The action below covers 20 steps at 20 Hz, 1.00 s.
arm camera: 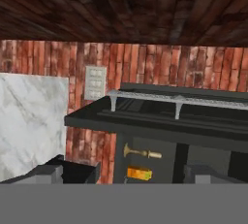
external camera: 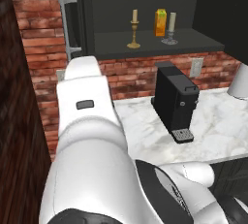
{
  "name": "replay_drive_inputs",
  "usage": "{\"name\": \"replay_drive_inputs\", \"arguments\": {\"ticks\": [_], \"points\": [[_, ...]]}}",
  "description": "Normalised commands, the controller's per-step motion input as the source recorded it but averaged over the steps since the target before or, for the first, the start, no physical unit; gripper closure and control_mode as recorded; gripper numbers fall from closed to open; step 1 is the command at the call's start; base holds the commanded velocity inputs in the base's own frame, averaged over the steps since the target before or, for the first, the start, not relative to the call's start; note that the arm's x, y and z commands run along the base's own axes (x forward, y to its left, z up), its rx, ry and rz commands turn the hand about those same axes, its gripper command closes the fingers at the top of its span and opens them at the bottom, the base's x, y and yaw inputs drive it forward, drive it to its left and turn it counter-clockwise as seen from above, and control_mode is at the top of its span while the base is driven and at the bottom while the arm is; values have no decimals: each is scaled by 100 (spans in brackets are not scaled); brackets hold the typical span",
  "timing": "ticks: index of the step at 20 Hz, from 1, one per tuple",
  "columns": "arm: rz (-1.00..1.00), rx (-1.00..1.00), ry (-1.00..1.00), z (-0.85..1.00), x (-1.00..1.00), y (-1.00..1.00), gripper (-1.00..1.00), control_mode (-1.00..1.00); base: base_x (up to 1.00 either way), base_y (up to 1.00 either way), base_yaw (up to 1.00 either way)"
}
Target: Pick the candle and candle from the dining table and place them in the open cabinet. Close the cabinet after placing the objects.
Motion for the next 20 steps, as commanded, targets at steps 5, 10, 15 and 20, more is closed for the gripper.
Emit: {"name": "replay_drive_inputs", "arguments": {"ticks": [5, 10, 15, 20], "points": [[-9, -6, -9, 0, 20, 17, -100, -100, 0, 0, 0], [-1, 0, -4, 0, 36, 0, -100, -100, 0, 0, 0], [0, 0, -9, 0, 33, 1, -100, -100, 0, 0, 0], [0, 0, -13, -2, 20, 8, -100, -100, 0, 0, 0]]}}
